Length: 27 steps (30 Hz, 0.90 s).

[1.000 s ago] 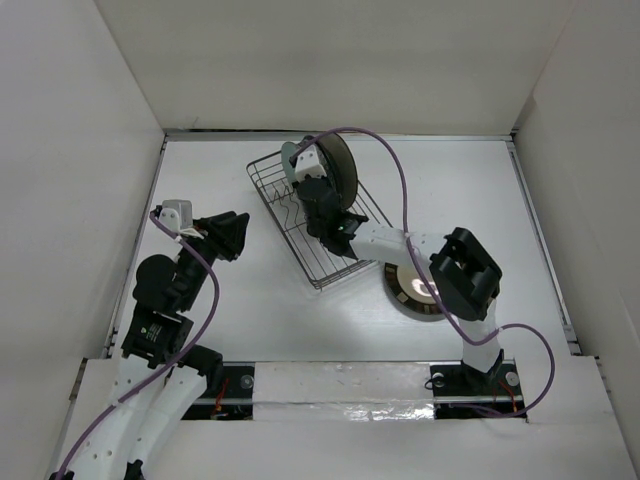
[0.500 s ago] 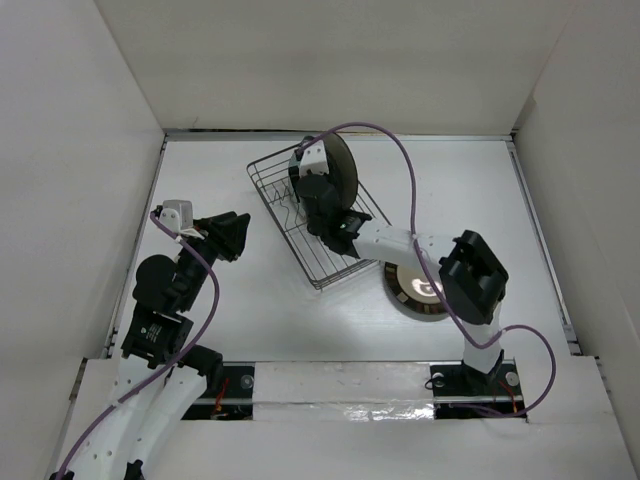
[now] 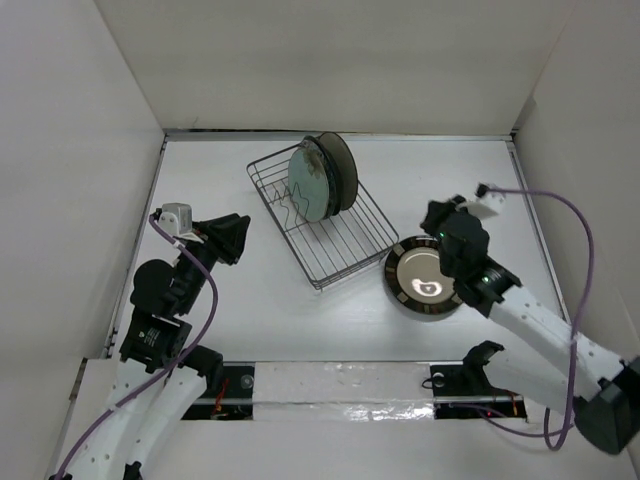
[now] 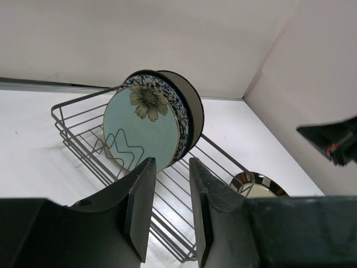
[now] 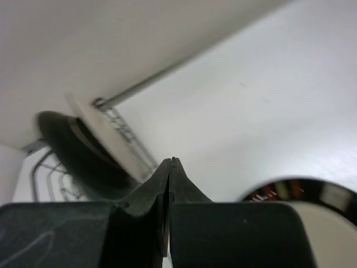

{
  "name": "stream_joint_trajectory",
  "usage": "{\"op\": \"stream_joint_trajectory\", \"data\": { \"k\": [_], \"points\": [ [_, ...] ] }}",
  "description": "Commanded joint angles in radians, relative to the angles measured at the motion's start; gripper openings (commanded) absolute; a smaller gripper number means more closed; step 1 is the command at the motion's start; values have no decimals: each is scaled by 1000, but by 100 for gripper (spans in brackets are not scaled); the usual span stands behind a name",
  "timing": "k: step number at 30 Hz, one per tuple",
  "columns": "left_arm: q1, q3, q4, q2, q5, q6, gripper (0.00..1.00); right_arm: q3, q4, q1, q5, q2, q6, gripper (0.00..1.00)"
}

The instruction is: Load the plates into the dish rack

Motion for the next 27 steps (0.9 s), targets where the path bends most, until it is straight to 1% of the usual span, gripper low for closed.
{"op": "stream_joint_trajectory", "data": {
  "k": [1,2,3,5,6,7,9,10,12,13,14,16,17,19,21,27],
  "points": [
    [-10,-11,43,-17,17,0,27,-214,-313,-135,-77,-192,352,0],
    [-10,-8,43,-19,13,0,27,-282,-344,-164,-103,-240,375,0],
    [-10,-5,40,-15,5,0,27,-310,-367,-228,-171,-310,404,0],
    [-10,-7,39,-9,6,0,27,-355,-368,-289,-262,-349,409,0],
    [-10,-8,43,-11,9,-1,27,-384,-357,-316,-348,-351,399,0],
    [-10,-8,43,-15,12,-3,27,-393,-333,-357,-385,-322,391,2],
    [-10,-8,39,-28,3,-1,28,-392,-320,-390,-460,-258,369,3],
    [-10,-8,36,-29,-1,-1,28,-389,-287,-413,-483,-180,353,5],
    [-10,-8,36,-28,-6,-1,29,-371,-271,-433,-520,-97,313,7],
    [-10,-10,36,-28,-1,-3,29,-346,-254,-444,-532,-57,297,10],
    [-10,-10,39,-29,6,-4,29,-332,-231,-454,-540,21,283,10],
    [-10,-11,39,-37,9,-3,29,-288,-201,-471,-549,95,245,11],
    [-10,-10,36,-37,6,-4,29,-253,-199,-503,-568,162,228,11],
    [-10,-10,35,-37,5,-4,29,-233,-202,-514,-585,225,211,11],
    [-10,-10,35,-40,8,-3,30,-194,-194,-556,-583,302,199,11],
    [-22,-5,26,-35,-14,3,30,-125,-150,-660,-652,469,162,9]
  ]
}}
